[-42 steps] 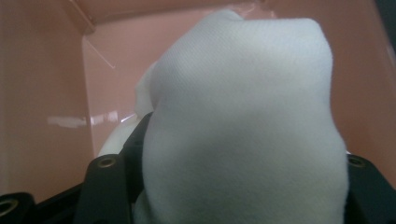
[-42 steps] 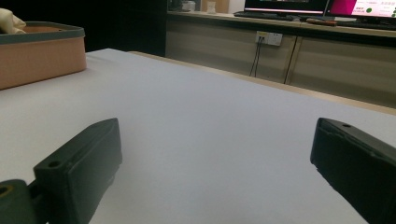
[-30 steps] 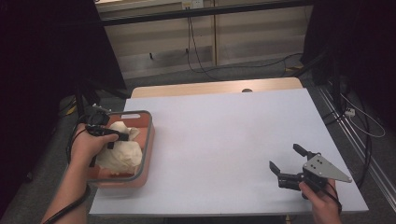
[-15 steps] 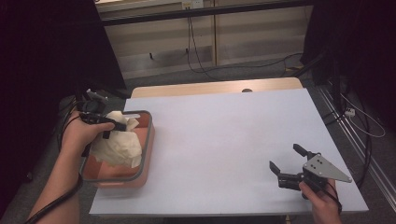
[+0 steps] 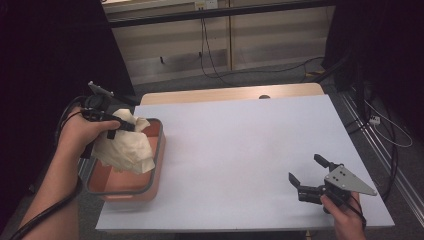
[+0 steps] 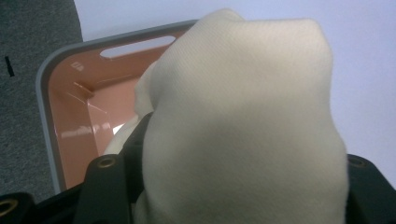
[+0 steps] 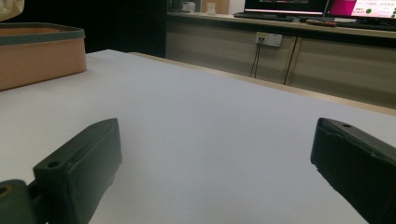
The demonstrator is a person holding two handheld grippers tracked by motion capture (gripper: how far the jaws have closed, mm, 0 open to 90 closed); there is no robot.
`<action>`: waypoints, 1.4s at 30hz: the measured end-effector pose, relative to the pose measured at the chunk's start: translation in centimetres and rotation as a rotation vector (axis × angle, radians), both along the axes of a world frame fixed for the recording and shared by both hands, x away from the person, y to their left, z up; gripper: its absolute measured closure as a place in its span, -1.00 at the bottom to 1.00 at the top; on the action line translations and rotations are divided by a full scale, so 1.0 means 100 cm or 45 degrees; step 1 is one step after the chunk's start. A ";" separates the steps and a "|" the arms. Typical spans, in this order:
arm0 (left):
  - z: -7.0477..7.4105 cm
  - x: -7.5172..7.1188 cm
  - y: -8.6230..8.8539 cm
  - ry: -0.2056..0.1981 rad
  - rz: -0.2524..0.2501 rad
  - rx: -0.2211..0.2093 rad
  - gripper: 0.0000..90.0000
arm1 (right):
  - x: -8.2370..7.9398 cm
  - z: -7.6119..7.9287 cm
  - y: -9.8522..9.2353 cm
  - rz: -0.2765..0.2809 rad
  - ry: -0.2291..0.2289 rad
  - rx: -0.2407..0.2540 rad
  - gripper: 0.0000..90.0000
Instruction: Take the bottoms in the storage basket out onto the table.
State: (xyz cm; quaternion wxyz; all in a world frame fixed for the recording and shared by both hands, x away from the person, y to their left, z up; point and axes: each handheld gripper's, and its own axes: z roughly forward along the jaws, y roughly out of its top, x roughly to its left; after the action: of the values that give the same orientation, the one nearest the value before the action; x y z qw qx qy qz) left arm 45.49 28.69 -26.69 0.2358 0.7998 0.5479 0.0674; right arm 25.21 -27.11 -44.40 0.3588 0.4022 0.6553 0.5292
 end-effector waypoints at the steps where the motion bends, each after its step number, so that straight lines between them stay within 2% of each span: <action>1: 0.002 0.000 0.000 -0.003 -0.001 0.000 -0.11 | 0.000 0.000 0.000 0.000 0.000 0.000 -0.96; 13: 0.025 0.002 -0.009 -0.026 -0.030 -0.016 -0.11 | 0.000 0.000 0.000 0.001 0.002 -0.001 -0.96; 25: 0.036 0.003 -0.016 -0.045 -0.049 -0.021 -0.12 | 0.000 0.000 -0.001 0.001 0.000 0.002 -0.96; 29: 0.041 0.004 -0.015 -0.039 -0.050 -0.050 -0.12 | 0.000 0.000 -0.001 -0.002 0.001 0.004 -0.96; 33: 0.049 0.004 -0.015 -0.045 -0.048 -0.027 -0.12 | 0.000 0.000 -0.002 -0.007 -0.003 0.006 -0.96; 40: 0.068 0.002 -0.017 -0.077 -0.050 -0.043 -0.12 | 0.000 0.000 -0.001 -0.010 0.004 0.007 -0.96; 42: 0.069 0.002 -0.018 -0.079 -0.055 -0.048 -0.12 | 0.000 0.000 -0.001 -0.009 0.004 0.009 -0.96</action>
State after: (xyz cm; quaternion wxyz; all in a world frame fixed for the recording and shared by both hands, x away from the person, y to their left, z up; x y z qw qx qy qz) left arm 45.68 26.89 -19.79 0.2690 0.8045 0.5240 0.0768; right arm 25.22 -27.24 -44.41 0.3584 0.4067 0.6524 0.5297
